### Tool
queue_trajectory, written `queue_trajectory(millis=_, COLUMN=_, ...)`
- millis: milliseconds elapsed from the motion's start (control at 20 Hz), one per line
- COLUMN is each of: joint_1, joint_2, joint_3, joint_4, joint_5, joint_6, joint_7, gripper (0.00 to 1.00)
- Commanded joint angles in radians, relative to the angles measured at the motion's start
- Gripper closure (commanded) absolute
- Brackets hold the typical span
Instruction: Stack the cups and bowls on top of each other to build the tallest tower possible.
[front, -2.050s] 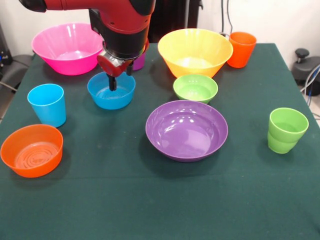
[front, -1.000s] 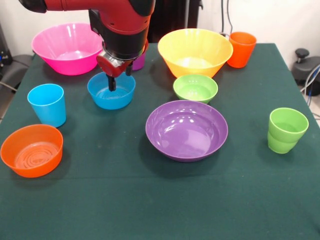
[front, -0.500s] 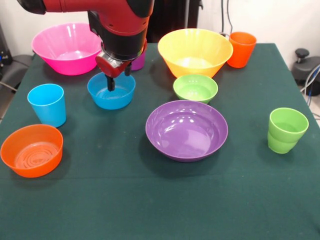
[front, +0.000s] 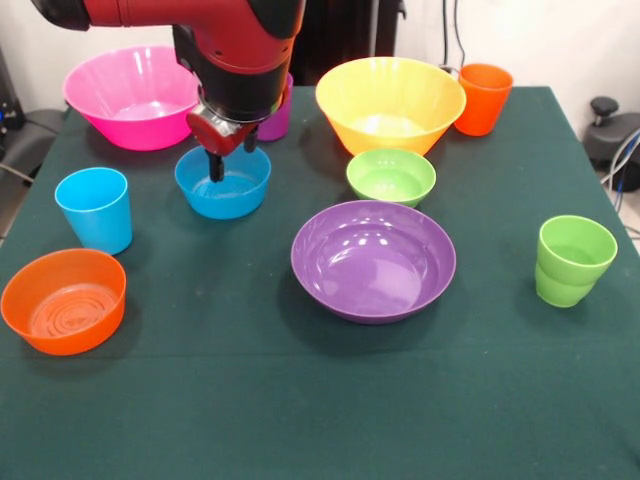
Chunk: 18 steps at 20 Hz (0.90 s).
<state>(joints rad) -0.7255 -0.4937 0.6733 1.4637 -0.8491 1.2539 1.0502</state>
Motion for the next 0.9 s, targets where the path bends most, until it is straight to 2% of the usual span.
queue_trajectory(millis=50, joint_1=0.046, joint_2=0.068, joint_3=-0.062, joint_4=0.002, joint_5=-0.101, joint_6=0.030, joint_7=-0.237, gripper=0.00)
queue_trajectory(millis=650, joint_1=0.041, joint_2=0.070, joint_3=-0.064, joint_4=-0.001, joint_5=-0.123, joint_6=0.031, joint_7=-0.256, gripper=0.00)
queue_trajectory(millis=900, joint_1=0.020, joint_2=0.065, joint_3=-0.045, joint_4=0.006, joint_5=-0.095, joint_6=0.027, joint_7=-0.272, gripper=0.00)
